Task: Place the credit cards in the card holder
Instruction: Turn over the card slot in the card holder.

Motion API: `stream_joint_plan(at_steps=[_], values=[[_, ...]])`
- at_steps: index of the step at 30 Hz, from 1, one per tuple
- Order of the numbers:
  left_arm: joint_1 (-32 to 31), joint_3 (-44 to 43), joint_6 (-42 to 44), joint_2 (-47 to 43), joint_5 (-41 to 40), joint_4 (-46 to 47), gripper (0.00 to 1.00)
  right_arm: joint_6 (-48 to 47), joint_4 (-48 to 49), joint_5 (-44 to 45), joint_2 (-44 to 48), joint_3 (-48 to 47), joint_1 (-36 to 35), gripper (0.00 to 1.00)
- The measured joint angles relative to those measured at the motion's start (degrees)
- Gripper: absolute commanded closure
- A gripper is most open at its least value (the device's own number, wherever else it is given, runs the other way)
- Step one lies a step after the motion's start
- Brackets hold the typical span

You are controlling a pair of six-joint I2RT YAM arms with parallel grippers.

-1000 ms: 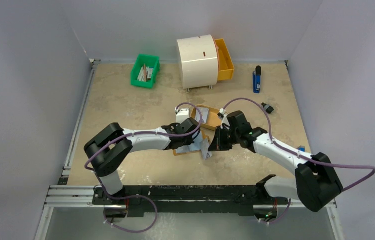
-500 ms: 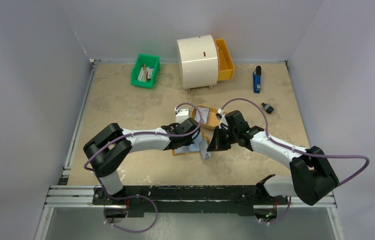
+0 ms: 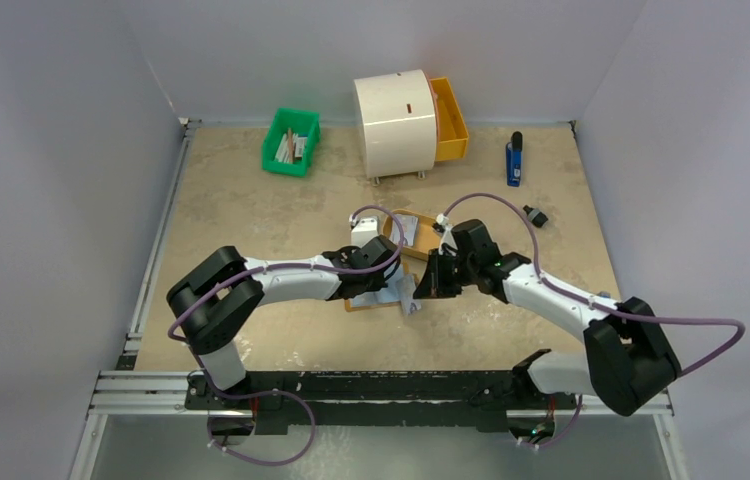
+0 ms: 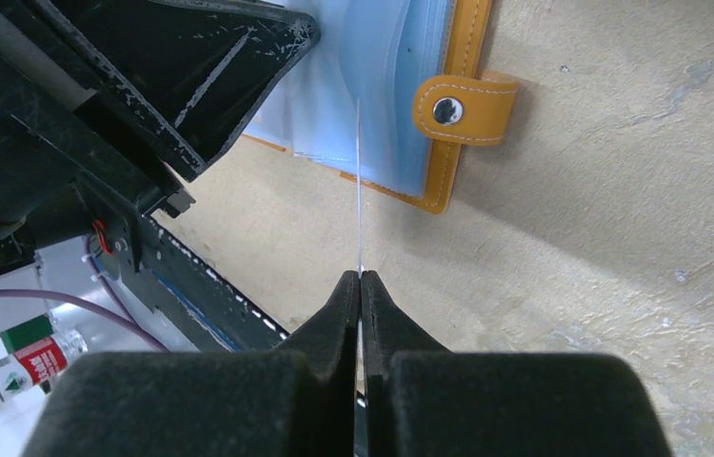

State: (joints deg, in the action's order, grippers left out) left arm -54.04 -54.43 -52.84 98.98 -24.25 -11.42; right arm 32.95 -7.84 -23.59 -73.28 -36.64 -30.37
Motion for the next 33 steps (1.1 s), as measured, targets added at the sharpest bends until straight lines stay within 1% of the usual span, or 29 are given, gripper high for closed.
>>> stream_joint_plan(at_steps=[18, 22, 29, 33], values=[[0.0, 0.8, 0.0, -1.1, 0.0, -0.6, 1.00, -0.6, 2.1, -4.7, -4.5, 0.0, -0.4, 1.00], [0.0, 0.9, 0.0, -1.9, 0.0, -1.6, 0.87, -0.6, 3.0, -6.4, -4.8, 0.0, -0.7, 1.00], [0.0, 0.9, 0.0, -4.9, -0.1, -3.1, 0.77, -0.6, 5.4, -9.0, -5.1, 0.0, -0.8, 1.00], [0.0, 0.9, -0.1, -6.5, -0.4, -4.1, 0.68, -0.4, 6.2, -9.4, -5.9, 0.0, -0.8, 1.00]])
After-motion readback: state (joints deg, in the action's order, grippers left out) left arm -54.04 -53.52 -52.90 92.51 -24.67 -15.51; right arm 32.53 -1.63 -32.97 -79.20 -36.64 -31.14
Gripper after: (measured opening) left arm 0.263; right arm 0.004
